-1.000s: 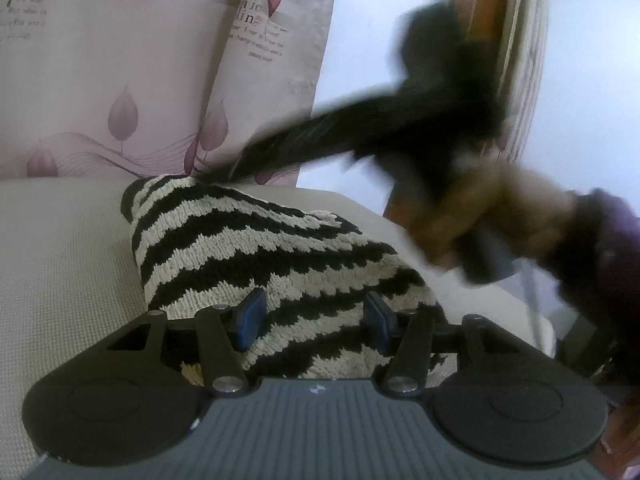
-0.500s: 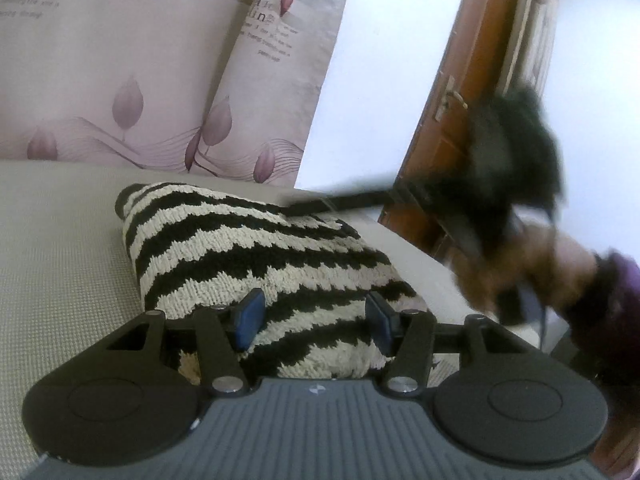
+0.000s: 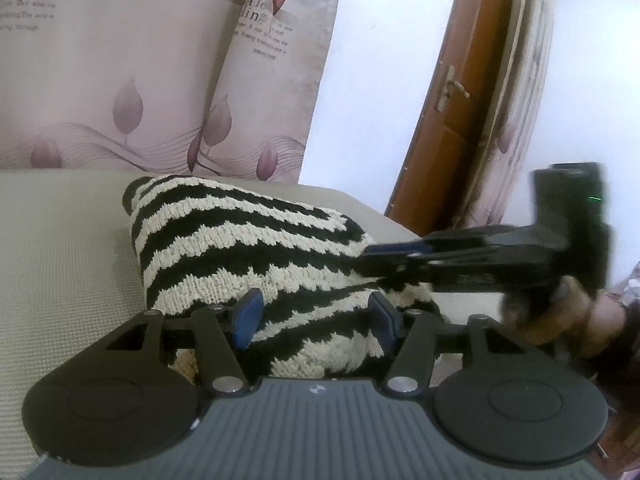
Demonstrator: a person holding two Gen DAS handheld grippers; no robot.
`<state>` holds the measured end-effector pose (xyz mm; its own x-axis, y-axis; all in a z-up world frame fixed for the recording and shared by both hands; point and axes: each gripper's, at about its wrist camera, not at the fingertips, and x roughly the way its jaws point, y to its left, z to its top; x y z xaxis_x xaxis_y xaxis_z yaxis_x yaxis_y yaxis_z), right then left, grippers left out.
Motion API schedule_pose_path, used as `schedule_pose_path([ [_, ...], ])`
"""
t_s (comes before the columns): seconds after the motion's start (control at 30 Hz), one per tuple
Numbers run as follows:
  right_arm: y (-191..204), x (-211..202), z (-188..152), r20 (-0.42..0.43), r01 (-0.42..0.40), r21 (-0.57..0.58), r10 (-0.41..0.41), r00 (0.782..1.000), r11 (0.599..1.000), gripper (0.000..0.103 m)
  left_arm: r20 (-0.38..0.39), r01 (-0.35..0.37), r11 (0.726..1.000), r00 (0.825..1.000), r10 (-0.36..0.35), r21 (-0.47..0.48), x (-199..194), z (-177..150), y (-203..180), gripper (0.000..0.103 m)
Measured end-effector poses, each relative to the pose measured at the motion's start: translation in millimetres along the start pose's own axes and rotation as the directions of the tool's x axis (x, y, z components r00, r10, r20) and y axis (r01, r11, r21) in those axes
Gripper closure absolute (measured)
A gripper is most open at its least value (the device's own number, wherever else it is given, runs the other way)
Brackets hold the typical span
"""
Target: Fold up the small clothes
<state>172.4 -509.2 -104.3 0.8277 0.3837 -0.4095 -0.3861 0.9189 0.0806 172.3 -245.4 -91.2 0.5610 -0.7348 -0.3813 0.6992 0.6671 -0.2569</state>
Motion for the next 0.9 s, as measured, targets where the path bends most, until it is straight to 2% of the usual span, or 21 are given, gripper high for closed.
schedule_pose_path([
  [0.07, 14, -13, -5, 0.027, 0.002, -0.055, 0.000, 1.000, 0.998, 0.080, -0.005, -0.008, 1.000, 1.000, 0.008, 0.005, 1, 1, 0, 0.045],
  [0.13, 27, -21, -17, 0.001, 0.018, -0.120, -0.018, 1.000, 0.993, 0.080, -0.011, -0.017, 1.000, 1.000, 0.017, 0.007, 3, 3, -1, 0.044],
  [0.23, 37, -18, -41, -0.071, 0.070, -0.228, -0.088, 0.994, 0.971, 0.081, -0.025, -0.023, 1.000, 0.999, 0.024, 0.018, 6, 5, -4, 0.042],
  [0.6, 13, -24, -65, 0.031, 0.040, -0.091, -0.038, 0.999, 0.995, 0.081, -0.076, -0.097, 0.992, 0.992, 0.103, 0.086, 13, 12, -17, 0.041],
  [0.9, 11, -26, -68, 0.048, 0.031, -0.077, -0.028, 0.998, 0.997, 0.081, -0.087, -0.124, 0.985, 0.987, 0.135, 0.123, 17, 10, -30, 0.029],
])
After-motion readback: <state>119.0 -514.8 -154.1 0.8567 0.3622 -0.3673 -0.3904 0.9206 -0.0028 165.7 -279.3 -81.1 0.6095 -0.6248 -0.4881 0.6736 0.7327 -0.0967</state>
